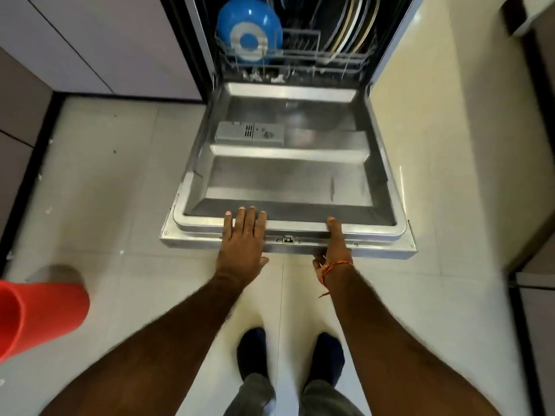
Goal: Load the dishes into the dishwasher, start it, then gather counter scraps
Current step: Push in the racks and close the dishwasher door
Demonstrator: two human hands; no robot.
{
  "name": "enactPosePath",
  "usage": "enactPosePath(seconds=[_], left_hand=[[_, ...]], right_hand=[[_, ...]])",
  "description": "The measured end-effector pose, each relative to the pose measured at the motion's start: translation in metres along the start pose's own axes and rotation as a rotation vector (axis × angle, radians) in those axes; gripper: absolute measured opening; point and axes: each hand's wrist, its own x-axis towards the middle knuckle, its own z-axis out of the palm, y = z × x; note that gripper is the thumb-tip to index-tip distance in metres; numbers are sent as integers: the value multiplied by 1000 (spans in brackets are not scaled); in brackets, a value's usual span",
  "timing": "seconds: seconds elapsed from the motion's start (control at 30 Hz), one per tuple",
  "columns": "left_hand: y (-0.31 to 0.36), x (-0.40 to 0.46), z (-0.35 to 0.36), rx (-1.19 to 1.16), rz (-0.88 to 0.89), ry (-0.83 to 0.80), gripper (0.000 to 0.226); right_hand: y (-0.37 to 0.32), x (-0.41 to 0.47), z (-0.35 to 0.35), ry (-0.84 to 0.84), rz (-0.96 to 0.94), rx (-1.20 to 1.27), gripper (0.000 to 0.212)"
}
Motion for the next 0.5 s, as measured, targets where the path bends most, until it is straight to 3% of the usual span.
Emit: enactPosePath(seconds=[0.13,0.23,0.3,0.4,0.5], left_hand=[[-15,10,-98,73,4,113,113],[-35,31,-165,59,60,211,105],[-51,49,-201,65,153,263,107],[-75,76,-252,51,287,320,106],[-94,106,-302,53,374,372,110]], right_hand=[[-64,-66,26,56,-106,-25,123],[-112,-124,51,87,-156,-87,122],[-145,-156,66,165,-223,-244,106],[-186,-184,87,451,-591,-571,102],[-226,-191,112,440,-994,-727,98]])
